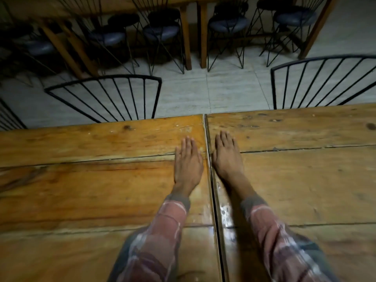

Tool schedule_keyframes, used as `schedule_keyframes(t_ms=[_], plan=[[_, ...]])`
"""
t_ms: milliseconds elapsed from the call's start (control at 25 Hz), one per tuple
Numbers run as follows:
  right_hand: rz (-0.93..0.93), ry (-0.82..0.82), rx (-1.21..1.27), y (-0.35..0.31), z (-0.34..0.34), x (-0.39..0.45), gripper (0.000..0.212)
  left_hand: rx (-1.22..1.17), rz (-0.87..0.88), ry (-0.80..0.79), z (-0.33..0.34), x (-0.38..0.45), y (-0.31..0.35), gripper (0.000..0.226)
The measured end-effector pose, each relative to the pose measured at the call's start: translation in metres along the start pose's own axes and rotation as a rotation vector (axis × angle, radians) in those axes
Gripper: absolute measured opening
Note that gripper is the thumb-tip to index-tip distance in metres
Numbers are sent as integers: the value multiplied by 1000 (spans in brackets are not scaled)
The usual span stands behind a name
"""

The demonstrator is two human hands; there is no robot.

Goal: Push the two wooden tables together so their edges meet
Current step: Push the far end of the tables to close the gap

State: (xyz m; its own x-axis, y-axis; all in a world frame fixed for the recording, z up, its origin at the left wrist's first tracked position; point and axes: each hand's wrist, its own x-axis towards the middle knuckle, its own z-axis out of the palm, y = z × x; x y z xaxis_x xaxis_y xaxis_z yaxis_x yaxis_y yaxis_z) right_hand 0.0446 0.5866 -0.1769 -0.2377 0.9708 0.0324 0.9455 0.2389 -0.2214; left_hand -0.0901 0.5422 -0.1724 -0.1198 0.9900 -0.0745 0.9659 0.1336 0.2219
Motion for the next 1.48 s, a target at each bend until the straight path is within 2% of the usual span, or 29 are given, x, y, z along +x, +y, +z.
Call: schedule_keyframes(t_ms=[120,240,440,560,720,840,960,1080,1160,1480], plan=[[-9,-87,64,-10,-11,-117,68,-14,106,-98,-9,-102,4,58],[-15,-170,104,-25,-24,-219,66,-36,131,-266,-26,-182,13,59],[-32,-409,136,-48,-83,-291,68,-55,100,-454,-63,-256,28,57],[-90,-374,78,-56,-112,-305,73,-22,83,-434,-89,-286,26,57],[-172,-276,9,-92,-147,-321,61,-31,44,-333,-128,-333,-5,57],[-234,-200,5,-142,-166,-334,70,-35,8,-253,-162,-370,-55,56],[-313,-139,7,-212,-172,-350,65,-32,-24,-157,-198,-408,-118,56],[-376,-104,9,-305,-165,-373,68,-36,-84,-74,-232,-455,-204,56],[-385,-91,25,-370,-158,-396,71,-44,-103,-78,-252,-490,-264,56],[-439,-69,84,-628,-116,-473,58,-57,-177,25,-321,-604,-496,56]])
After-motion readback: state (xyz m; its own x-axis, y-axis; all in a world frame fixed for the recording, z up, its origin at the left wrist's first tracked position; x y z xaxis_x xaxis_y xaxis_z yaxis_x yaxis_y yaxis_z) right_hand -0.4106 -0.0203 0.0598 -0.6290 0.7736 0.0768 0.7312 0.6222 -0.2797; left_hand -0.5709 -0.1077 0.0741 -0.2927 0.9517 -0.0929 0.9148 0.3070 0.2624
